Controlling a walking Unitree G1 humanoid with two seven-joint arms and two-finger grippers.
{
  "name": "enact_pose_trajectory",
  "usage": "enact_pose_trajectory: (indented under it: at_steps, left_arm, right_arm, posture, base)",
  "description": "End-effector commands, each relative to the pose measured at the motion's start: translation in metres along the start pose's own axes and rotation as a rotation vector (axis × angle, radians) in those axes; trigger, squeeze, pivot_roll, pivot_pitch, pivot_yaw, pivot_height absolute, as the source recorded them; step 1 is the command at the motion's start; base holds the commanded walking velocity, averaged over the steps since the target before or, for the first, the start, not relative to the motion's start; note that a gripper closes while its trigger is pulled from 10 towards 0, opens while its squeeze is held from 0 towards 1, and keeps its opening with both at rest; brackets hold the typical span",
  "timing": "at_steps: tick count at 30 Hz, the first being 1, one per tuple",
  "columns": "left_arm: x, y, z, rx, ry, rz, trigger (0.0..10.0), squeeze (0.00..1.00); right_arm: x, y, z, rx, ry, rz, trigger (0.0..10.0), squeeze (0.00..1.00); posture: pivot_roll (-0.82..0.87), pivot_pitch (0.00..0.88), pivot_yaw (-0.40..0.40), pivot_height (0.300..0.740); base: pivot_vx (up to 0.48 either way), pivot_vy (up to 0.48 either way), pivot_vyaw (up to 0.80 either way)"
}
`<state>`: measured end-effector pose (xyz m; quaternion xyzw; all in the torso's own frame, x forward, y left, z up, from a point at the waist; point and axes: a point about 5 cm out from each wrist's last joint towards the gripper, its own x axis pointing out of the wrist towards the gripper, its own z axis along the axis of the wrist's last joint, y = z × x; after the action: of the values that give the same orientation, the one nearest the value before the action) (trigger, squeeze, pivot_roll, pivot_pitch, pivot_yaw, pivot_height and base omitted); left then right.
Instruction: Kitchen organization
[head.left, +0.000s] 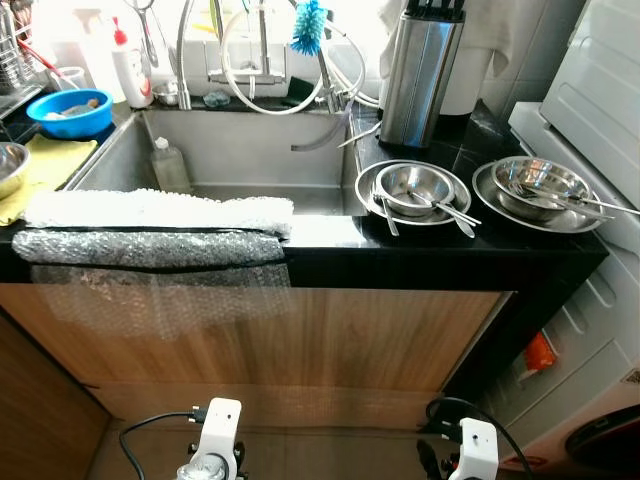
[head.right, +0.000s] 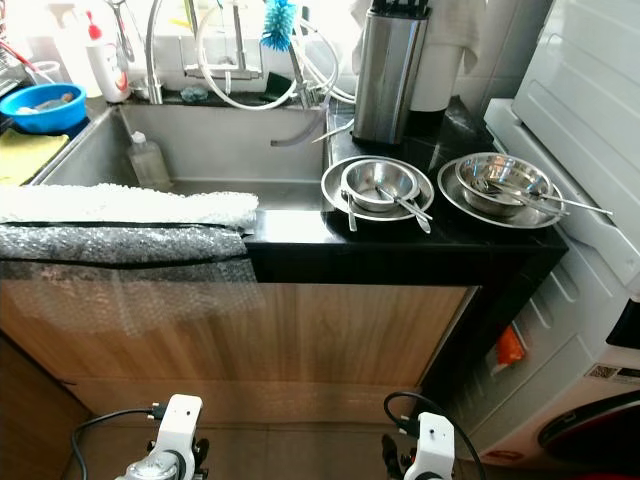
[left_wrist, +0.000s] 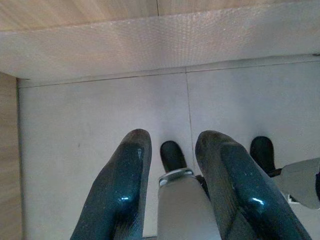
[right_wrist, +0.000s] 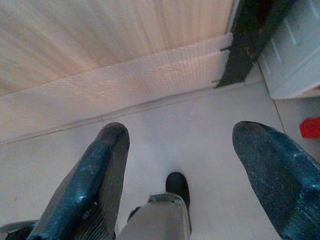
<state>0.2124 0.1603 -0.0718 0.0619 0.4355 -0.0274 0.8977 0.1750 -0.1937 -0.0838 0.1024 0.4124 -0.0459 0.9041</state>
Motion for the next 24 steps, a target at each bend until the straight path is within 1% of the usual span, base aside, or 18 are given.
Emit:
enact_pose_trajectory:
  at_steps: [1,6,9,13,16,19,20,21,22,24]
  left_arm:
    - [-0.001,-0.003,-0.006,0.024,0.028,-0.015,10.0,0.00]
    - [-0.001,-0.007,-0.008,0.035,0.024,-0.030,10.0,0.00]
    - [-0.002,-0.002,-0.010,0.042,0.014,-0.022,10.0,0.00]
    - [-0.003,0.001,-0.010,0.053,-0.021,-0.025,10.0,0.00]
    - [-0.004,0.009,-0.015,0.037,-0.019,0.000,10.0,0.00]
    - [-0.006,0.011,-0.022,0.034,0.000,0.010,10.0,0.00]
    - [-0.006,0.011,-0.024,0.035,0.004,0.009,10.0,0.00]
    - [-0.007,0.011,-0.025,0.037,0.005,0.007,10.0,0.00]
    - [-0.007,0.011,-0.025,0.031,0.000,0.007,10.0,0.00]
    - [-0.007,0.012,-0.023,0.013,-0.022,0.011,10.0,0.00]
  right_arm:
    - [0.000,0.001,0.001,-0.021,-0.021,0.010,10.0,0.00]
    - [-0.002,-0.001,0.004,-0.017,-0.068,0.007,10.0,0.00]
    - [-0.002,-0.003,0.004,-0.046,-0.080,-0.007,10.0,0.00]
    - [-0.003,-0.005,0.004,-0.046,-0.096,-0.027,10.0,0.00]
    - [-0.005,-0.007,0.005,-0.012,-0.129,-0.055,10.0,0.00]
    - [-0.005,-0.007,0.005,0.004,-0.152,-0.071,10.0,0.00]
    - [-0.007,-0.008,0.014,-0.029,-0.228,-0.068,10.0,0.00]
    - [-0.013,-0.009,0.034,-0.073,-0.401,-0.045,10.0,0.00]
    - [-0.020,-0.009,0.048,-0.080,-0.492,-0.036,10.0,0.00]
    - [-0.035,-0.008,0.068,-0.097,-0.604,-0.019,10.0,0.00]
  posture:
    - [-0.11,0.000,-0.009,0.740]
    - [-0.13,0.000,-0.016,0.740]
    - [-0.14,0.000,-0.018,0.740]
    - [-0.14,0.000,-0.022,0.740]
    - [-0.14,0.000,-0.028,0.740]
    - [-0.15,0.000,-0.025,0.740]
    - [-0.15,0.000,-0.024,0.740]
    - [-0.15,0.000,-0.024,0.740]
    - [-0.16,0.000,-0.022,0.740]
    - [-0.16,0.000,-0.024,0.740]
  base:
    - [0.000,0.000,0.00]
    - [0.000,0.000,0.00]
    - [0.000,0.000,0.00]
    - [0.000,0.000,0.00]
    - [0.000,0.000,0.00]
    - [0.000,0.000,0.00]
    - [0.000,0.000,0.00]
    - [0.000,0.000,0.00]
    - [0.000,0.000,0.00]
    - [0.000,0.000,0.00]
